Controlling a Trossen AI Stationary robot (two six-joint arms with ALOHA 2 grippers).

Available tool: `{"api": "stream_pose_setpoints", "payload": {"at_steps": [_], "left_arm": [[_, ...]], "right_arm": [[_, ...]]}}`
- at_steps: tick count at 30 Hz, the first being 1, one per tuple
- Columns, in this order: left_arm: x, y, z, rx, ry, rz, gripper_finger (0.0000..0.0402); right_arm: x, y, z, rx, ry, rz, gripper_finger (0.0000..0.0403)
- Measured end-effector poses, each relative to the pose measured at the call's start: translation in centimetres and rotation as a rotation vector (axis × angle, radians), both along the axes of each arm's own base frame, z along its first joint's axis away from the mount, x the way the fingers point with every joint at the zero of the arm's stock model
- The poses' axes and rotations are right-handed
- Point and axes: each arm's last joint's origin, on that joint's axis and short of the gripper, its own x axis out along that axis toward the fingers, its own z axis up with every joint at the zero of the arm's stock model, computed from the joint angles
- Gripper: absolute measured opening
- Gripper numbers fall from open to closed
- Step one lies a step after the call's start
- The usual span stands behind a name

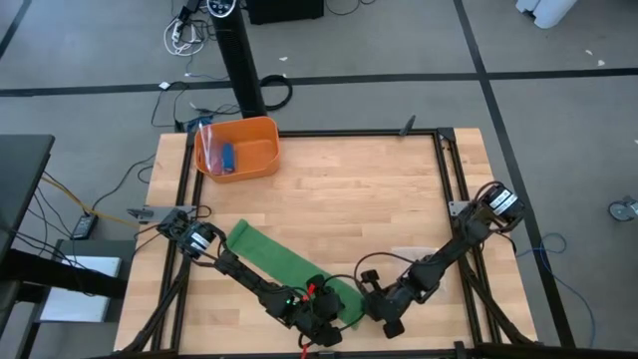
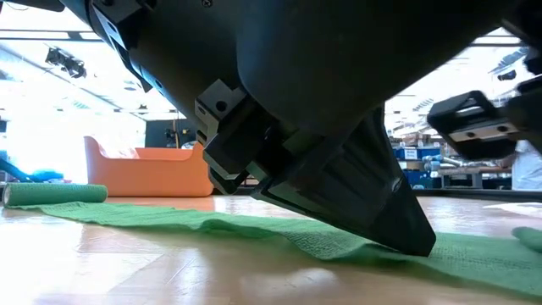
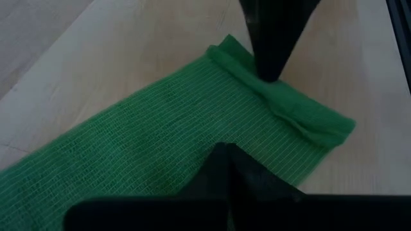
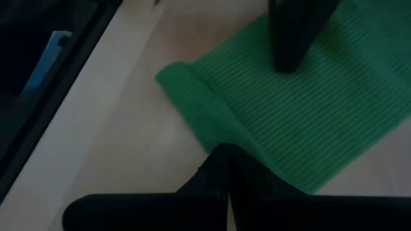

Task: Roll bandage
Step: Roll the green bandage

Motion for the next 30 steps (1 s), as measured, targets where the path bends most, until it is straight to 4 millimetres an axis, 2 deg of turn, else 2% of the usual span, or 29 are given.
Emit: {"api": "stream_pose_setpoints", "payload": {"at_steps": [12,17,23,27,30], "left_arm": [[0.0,0.0,0.0,0.0,0.0,0.0,0.0],[0.0,0.0,0.0,0.0,0.0,0.0,0.0],[0.0,0.0,0.0,0.0,0.0,0.0,0.0],[0.0,0.0,0.0,0.0,0.0,0.0,0.0],[0.0,0.0,0.0,0.0,0.0,0.0,0.0]], "right_arm": [[-0.8,0.8,-0.1,0.032,0.026,-0.014,0.001],[-0.7,0.9,0.2,0.057,0.024,-0.01,0.0032],[-0.8,0.9,1.4,0.092,-0.007,-0.006,0.007],[-0.3,0.3,2.3,0.1,-0.047,-0.033,0.0085],[0.7,-0.9,2.4,0.088,-0.057,-0.068,0.0085]]}}
